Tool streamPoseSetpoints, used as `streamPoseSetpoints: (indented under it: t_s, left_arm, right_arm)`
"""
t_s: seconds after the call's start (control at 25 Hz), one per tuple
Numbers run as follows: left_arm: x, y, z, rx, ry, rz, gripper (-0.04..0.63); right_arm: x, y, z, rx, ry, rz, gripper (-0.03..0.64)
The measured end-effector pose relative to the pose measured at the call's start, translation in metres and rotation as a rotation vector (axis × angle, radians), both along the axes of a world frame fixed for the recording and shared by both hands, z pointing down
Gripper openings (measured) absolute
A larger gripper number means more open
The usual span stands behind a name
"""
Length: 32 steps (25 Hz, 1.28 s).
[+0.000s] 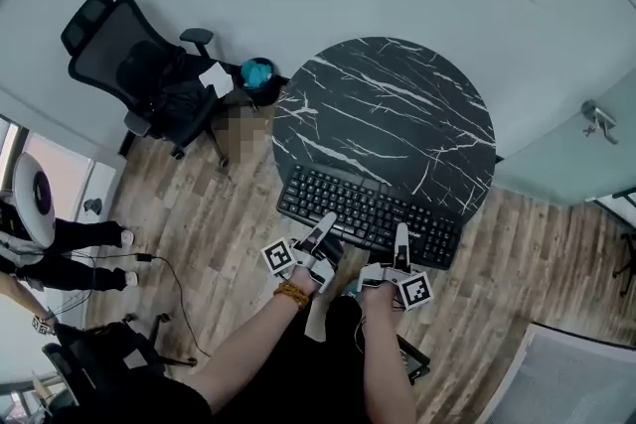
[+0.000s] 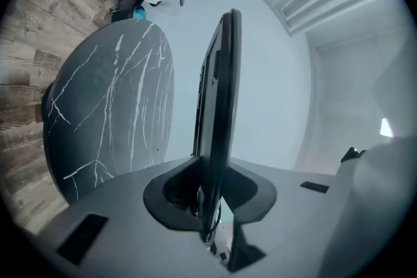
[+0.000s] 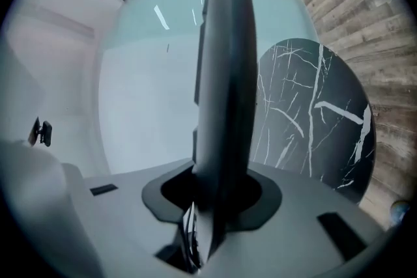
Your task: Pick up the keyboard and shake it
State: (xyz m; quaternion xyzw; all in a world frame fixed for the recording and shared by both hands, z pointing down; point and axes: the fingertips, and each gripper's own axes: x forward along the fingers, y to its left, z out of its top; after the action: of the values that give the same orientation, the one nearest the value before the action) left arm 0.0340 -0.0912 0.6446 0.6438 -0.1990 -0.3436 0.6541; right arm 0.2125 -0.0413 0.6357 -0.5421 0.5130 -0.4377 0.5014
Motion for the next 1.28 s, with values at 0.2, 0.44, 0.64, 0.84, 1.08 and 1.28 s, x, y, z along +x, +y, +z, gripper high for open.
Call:
streamPoseSetpoints:
  t_s: [0.2,0.44,0.64,0.84,1.08,1.28]
  left_arm:
    - [-0.002,-0.008,-0.014,0.007,0.005,-0.017,0.072]
    - [-0.009,-0.025,-0.029,0.020,0.001,-0.040,0.072]
    - [-0.015,-0.039,-0.044,0.061,-0.012,-0.041,0.074]
    - [-0.017,-0.040,-0.047,0.055,-0.007,-0.058,0.074]
    - [-0.020,-0.045,-0.049,0.080,-0.041,-0.043,0.075]
    - [-0.007,-0.026,-0.057,0.150,-0.132,0.114,0.164]
  right_arm:
    - [0.004,-0.009,-0.014,-0.019,0.010,0.048,0.091]
    - [-0.003,-0.027,-0.032,0.012,0.025,-0.013,0.084]
    - [-0.011,-0.032,-0.048,0.036,0.125,-0.074,0.098]
    - [-0.013,-0.035,-0.054,0.034,0.055,-0.029,0.080]
    - [-0.016,-0.040,-0.051,0.009,-0.031,-0.016,0.078]
    - [-0.006,-0.046,-0.058,0.017,-0.016,-0.010,0.081]
